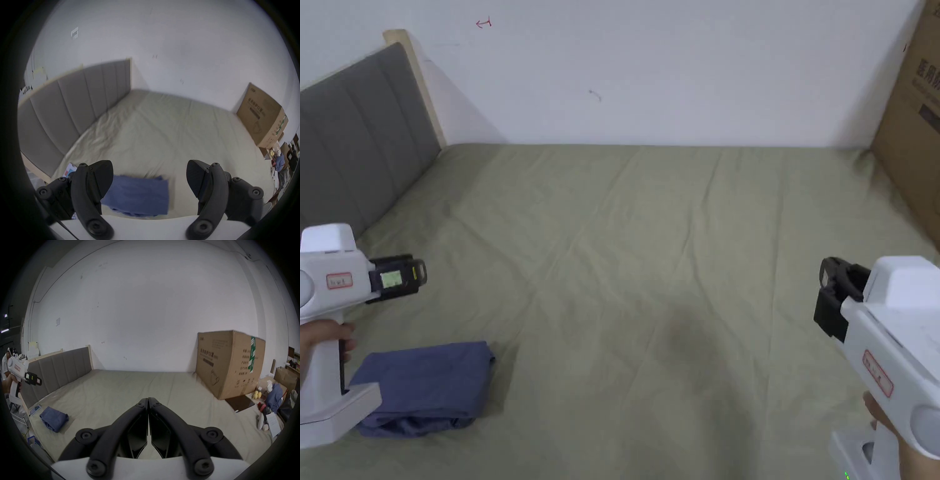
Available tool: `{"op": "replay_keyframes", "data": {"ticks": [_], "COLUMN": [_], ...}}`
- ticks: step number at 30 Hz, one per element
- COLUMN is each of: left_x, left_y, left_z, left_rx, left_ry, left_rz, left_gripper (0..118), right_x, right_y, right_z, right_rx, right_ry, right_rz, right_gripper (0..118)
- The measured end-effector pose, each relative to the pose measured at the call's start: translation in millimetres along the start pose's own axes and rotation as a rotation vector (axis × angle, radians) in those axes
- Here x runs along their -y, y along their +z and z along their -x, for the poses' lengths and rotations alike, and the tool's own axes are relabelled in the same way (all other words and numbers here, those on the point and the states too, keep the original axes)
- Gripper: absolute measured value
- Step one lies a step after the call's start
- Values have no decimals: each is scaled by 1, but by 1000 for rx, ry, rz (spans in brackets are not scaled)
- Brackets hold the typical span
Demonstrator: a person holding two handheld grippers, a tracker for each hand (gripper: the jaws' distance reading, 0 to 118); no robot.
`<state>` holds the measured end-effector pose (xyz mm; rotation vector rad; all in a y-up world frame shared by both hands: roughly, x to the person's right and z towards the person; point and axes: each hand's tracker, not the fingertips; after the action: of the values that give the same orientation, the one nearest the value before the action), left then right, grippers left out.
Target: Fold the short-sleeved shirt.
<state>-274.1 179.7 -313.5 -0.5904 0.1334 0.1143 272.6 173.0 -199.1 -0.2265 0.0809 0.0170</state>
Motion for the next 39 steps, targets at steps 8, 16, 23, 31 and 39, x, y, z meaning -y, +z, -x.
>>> {"op": "replay_keyframes", "data": {"ticks": [8,16,23,31,39], "left_x": [-4,30,68,82,83], "left_y": [98,135,137,119,120], "left_z": [-103,-198,-241,-251,-251], "left_rx": [0,60,99,187,203], "left_ry": [-118,-152,-154,-147,-150], "left_rz": [-403,-610,-653,-591,-591], "left_gripper": [97,94,42,0,0], "right_x": [-41,-51,-43,-40,-38], "right_y": [32,55,62,67,67], "right_z": [-12,-22,-33,-38,-39], "right_rx": [44,66,78,92,96], "right_ry": [41,72,64,73,68], "right_rz": [-121,-189,-198,-201,-196], "right_gripper": [0,0,0,0,0]}}
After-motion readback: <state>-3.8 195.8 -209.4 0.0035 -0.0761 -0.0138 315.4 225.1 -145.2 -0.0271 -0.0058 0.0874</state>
